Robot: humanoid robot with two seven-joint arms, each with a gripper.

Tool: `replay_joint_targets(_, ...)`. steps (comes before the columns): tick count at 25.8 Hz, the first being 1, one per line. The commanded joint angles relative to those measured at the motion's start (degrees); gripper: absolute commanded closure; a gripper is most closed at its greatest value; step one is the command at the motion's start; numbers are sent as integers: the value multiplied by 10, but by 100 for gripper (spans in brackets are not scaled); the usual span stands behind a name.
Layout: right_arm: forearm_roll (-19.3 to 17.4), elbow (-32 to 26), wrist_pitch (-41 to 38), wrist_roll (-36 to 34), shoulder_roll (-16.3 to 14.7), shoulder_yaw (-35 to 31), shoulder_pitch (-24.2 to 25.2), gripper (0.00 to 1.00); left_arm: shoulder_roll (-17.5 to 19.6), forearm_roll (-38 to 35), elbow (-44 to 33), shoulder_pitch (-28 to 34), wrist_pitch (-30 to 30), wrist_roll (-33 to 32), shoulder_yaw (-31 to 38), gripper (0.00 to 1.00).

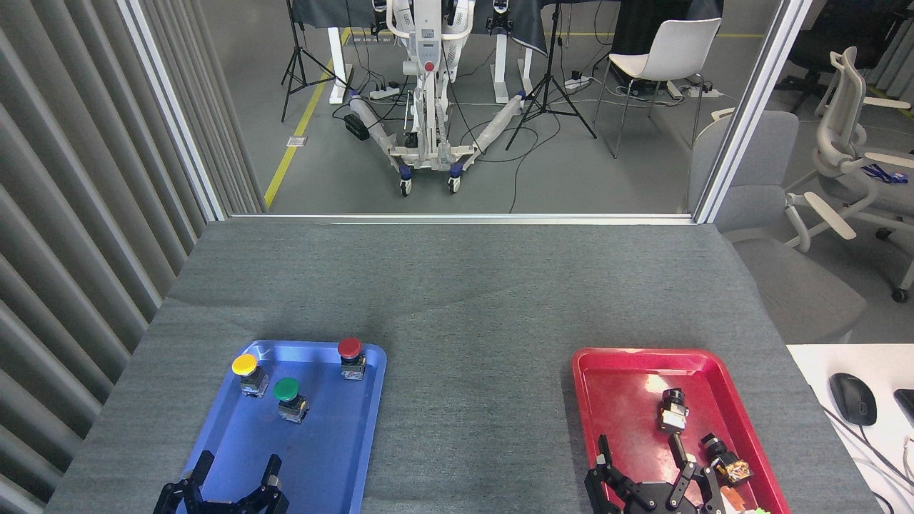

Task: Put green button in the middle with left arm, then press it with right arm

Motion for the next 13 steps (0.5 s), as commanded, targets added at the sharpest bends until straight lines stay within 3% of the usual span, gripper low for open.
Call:
replay_joint_targets(1,-1,0,-9,0,-1,-1,0,0,0,0,0,0,0,2,0,0)
replay_joint_targets(5,-1,0,-7,0,0,0,0,0,-2,0,-35,2,7,-2,0,0)
replay_joint_targets(13,-1,0,-7,0,0,1,0,0,-2,-6,-29,1,4,2,-2,0)
